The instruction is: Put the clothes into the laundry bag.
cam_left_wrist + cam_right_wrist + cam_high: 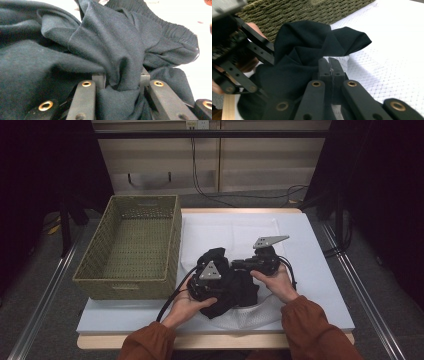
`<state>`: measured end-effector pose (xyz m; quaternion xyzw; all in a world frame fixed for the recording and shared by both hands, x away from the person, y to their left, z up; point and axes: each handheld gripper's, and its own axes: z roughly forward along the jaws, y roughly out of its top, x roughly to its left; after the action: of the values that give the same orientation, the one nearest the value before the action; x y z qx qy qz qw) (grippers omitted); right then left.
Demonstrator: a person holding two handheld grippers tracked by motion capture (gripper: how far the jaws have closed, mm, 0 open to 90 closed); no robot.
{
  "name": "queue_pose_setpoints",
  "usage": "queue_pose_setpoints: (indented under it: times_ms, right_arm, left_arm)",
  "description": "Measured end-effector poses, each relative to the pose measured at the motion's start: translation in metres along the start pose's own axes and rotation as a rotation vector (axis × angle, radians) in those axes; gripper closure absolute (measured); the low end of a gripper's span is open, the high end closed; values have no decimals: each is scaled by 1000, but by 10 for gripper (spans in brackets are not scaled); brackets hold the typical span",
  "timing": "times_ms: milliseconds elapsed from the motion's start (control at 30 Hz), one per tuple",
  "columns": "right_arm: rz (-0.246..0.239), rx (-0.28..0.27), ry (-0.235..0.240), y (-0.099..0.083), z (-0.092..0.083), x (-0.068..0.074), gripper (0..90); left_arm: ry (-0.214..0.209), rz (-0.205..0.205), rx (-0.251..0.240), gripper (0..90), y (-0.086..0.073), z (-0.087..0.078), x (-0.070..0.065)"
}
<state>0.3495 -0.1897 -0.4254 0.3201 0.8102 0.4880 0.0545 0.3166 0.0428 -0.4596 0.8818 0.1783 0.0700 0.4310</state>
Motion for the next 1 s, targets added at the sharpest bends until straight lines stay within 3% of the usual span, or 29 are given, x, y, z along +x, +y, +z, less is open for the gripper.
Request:
queue_pose_setpoints:
  times_ms: [33, 133, 200, 333, 467, 500, 567, 733, 867, 1000]
  right_arm:
    - [-2, 2, 1, 0, 0, 0, 900]
    - [1, 6, -2, -1, 0, 1, 900]
    - [1, 6, 1, -1, 0, 1, 900]
    - [1, 11, 5, -3, 0, 1, 900]
    - [6, 8, 3, -3, -1, 0, 900]
    - [6, 8, 4, -4, -1, -1, 900]
    - [7, 3, 5, -3, -2, -1, 900]
    - [12, -7, 5, -3, -4, -2, 900]
    - [8, -9, 2, -2, -6, -1, 900]
    - [7, -11, 1, -2, -6, -1, 900]
  left_arm:
    - [2, 19, 18, 696, -1, 1, 1]
    - [1, 5, 16, 693, -5, 5, 0]
    - [13, 31, 38, 691, -6, 10, -4]
    - [8, 22, 36, 665, -10, 19, -5]
    - [6, 4, 33, 623, -9, 17, -6]
    - [1, 15, 50, 605, -7, 14, -4]
    - [-24, -29, 27, 524, -4, 9, -4]
    - [-32, -31, 3, 421, 2, -13, -5]
    - [-25, -55, -65, 414, 5, -34, -2]
    - [-24, -46, -112, 525, 9, -50, 4]
